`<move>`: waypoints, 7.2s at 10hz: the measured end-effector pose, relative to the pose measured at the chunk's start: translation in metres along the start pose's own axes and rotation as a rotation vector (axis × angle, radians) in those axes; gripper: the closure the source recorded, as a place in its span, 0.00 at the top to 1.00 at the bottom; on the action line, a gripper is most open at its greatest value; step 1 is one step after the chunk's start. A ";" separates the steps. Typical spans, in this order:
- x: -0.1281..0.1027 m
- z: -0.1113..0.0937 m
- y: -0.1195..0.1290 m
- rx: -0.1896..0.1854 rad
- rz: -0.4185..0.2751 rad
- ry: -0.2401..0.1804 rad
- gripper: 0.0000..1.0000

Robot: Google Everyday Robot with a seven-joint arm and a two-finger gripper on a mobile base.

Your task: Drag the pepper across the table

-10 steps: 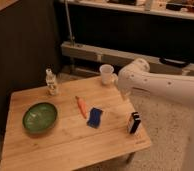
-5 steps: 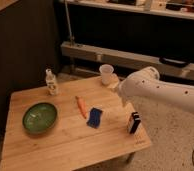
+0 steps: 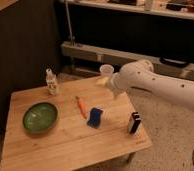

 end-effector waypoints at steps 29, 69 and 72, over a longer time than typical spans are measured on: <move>-0.045 0.182 -0.059 -0.446 -0.579 -0.251 0.77; -0.114 0.238 -0.044 -0.501 -0.748 -0.356 0.27; -0.115 0.237 -0.044 -0.501 -0.748 -0.357 0.27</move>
